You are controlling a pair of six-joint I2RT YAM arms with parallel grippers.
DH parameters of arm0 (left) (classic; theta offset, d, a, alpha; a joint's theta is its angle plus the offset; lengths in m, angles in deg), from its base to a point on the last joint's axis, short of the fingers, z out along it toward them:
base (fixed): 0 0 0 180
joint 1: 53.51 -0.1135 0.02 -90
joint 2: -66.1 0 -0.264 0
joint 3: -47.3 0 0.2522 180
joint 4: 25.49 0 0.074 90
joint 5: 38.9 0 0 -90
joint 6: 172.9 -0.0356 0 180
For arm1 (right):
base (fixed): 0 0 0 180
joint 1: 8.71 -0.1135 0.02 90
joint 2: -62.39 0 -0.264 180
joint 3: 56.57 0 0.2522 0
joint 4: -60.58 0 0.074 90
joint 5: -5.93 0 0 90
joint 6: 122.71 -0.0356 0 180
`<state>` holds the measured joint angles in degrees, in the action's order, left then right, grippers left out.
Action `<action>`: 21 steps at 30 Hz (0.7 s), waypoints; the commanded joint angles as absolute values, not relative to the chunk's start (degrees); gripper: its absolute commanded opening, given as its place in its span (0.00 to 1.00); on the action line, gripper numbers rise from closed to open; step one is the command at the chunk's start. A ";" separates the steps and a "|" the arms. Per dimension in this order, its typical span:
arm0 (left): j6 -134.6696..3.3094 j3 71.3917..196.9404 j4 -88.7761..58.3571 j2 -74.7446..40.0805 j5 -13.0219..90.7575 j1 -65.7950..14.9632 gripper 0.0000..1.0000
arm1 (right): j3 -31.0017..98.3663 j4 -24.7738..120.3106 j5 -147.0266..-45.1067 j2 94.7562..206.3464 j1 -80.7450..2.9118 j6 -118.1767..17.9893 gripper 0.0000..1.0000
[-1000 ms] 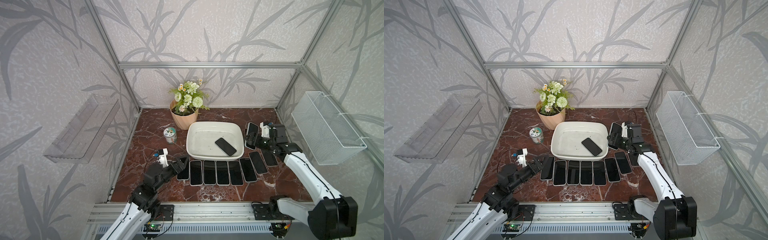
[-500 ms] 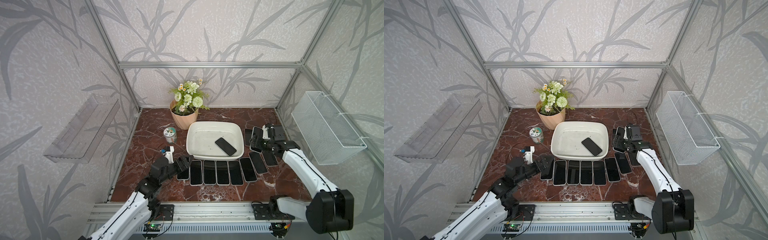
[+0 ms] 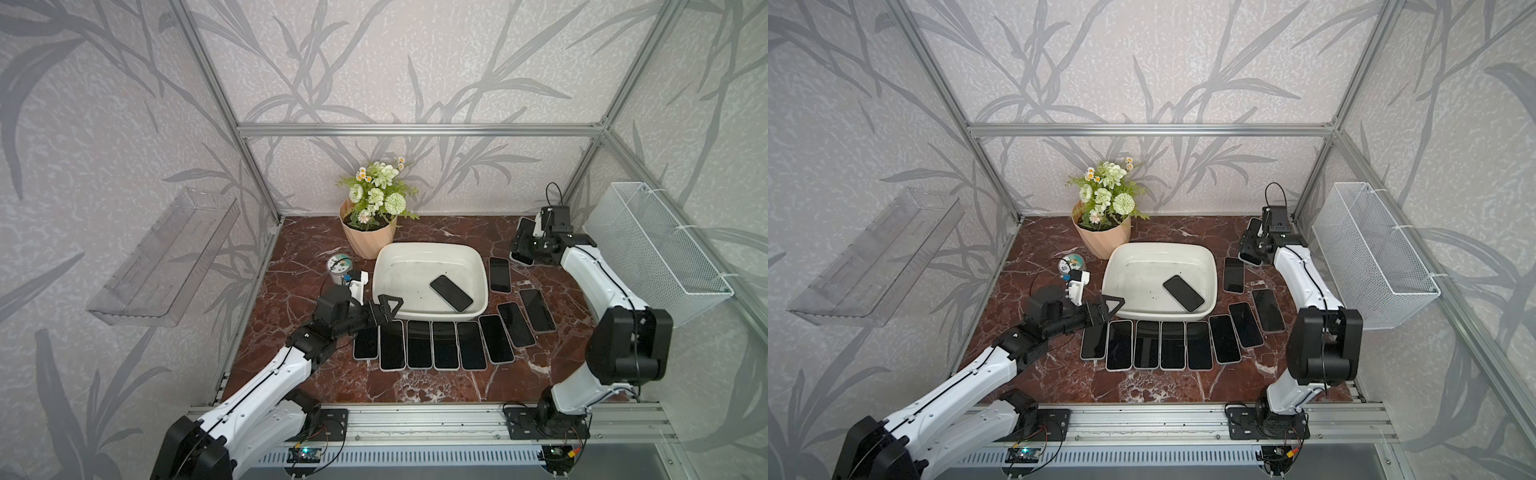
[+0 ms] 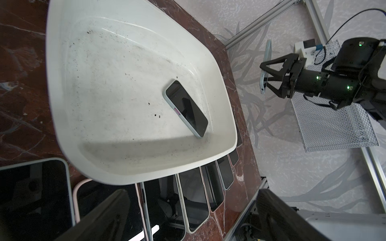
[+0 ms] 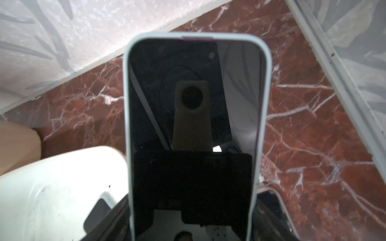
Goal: Take the phone out of the storage box
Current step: Place the phone at the center of the board.
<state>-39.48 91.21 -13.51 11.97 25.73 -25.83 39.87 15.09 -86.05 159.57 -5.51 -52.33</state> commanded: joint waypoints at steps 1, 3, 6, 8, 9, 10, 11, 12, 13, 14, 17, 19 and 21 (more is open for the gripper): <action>-42.48 93.02 -13.37 11.82 24.45 -25.83 1.00 | 47.38 10.88 -84.25 164.60 -3.77 -49.29 0.74; -42.22 92.54 -14.03 11.83 24.66 -25.83 1.00 | 50.77 8.14 -82.62 167.87 -3.36 -47.25 0.74; -42.03 92.35 -14.20 11.65 24.31 -25.82 1.00 | 54.72 4.32 -80.36 172.66 -3.11 -45.32 0.74; -42.03 92.44 -13.67 11.59 23.82 -25.79 1.00 | 57.20 1.71 -80.11 175.38 -3.18 -44.38 0.74; -42.03 92.44 -13.37 11.59 23.40 -25.75 1.00 | 57.55 1.21 -79.98 176.44 -3.18 -44.14 0.74; -42.12 92.44 -13.06 11.76 23.25 -25.78 1.00 | 57.47 1.25 -79.62 177.24 -3.18 -43.81 0.74; -42.20 92.44 -12.71 11.93 23.17 -25.77 1.00 | 57.26 1.46 -79.27 177.83 -3.18 -43.34 0.74; -42.25 92.35 -12.27 12.13 23.24 -25.76 1.00 | 57.21 1.40 -78.79 178.78 -3.18 -42.66 0.74; -42.29 92.27 -12.06 12.51 23.34 -25.82 1.00 | 57.45 0.99 -78.15 179.64 -3.18 -41.76 0.74; -42.22 92.20 -11.94 12.77 23.45 -25.76 1.00 | 57.50 0.79 -77.54 180.23 -3.18 -41.23 0.75; -42.21 91.50 -11.66 13.88 23.84 -25.83 1.00 | 56.71 1.16 -76.69 181.31 -3.17 -39.88 0.74; -42.11 90.70 -11.73 14.52 24.24 -25.82 1.00 | 56.30 1.44 -76.04 182.12 -3.12 -38.94 0.74; -41.90 90.08 -11.73 14.92 24.29 -25.82 1.00 | 56.04 1.40 -75.42 183.00 -3.09 -38.31 0.74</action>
